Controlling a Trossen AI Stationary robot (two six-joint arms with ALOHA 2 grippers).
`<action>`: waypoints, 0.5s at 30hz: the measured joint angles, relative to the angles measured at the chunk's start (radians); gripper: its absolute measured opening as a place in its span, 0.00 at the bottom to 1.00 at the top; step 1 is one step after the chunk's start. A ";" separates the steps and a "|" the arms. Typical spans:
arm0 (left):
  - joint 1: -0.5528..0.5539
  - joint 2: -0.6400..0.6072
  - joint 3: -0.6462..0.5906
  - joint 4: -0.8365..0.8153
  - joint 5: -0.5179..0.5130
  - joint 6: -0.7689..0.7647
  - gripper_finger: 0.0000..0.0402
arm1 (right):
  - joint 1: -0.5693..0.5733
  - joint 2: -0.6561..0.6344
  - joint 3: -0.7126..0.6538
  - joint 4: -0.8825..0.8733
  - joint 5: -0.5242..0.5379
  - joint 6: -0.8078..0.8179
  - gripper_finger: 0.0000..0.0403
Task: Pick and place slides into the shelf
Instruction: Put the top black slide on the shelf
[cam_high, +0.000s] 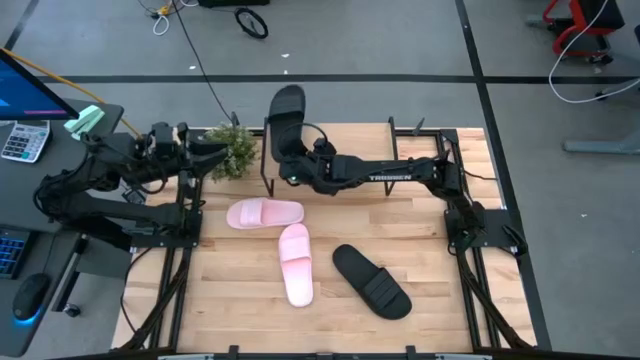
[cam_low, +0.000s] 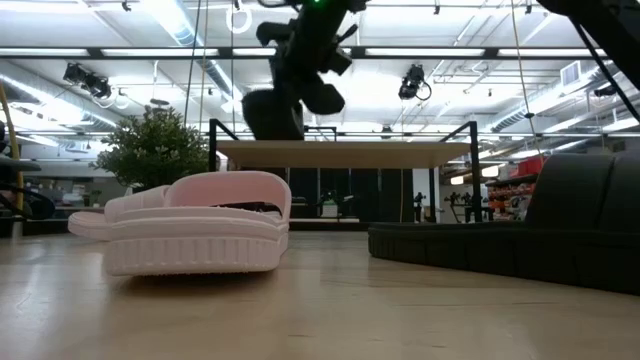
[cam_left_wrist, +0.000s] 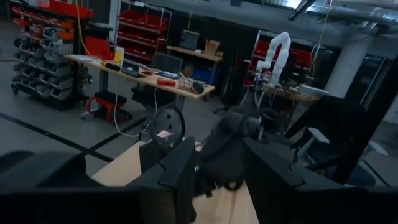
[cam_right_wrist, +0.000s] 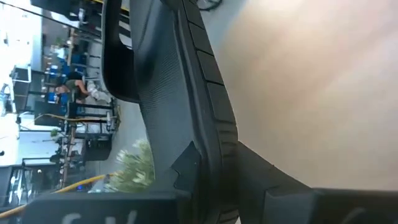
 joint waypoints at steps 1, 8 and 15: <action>0.000 -0.001 0.000 -0.002 0.000 0.000 0.33 | 0.003 0.009 0.000 -0.002 -0.002 0.015 0.17; 0.000 -0.002 0.000 -0.032 0.000 0.000 0.35 | 0.010 0.044 0.000 0.019 -0.010 0.088 0.17; 0.000 -0.001 0.000 -0.065 0.000 -0.001 0.34 | 0.007 0.044 0.000 0.036 -0.006 0.075 0.17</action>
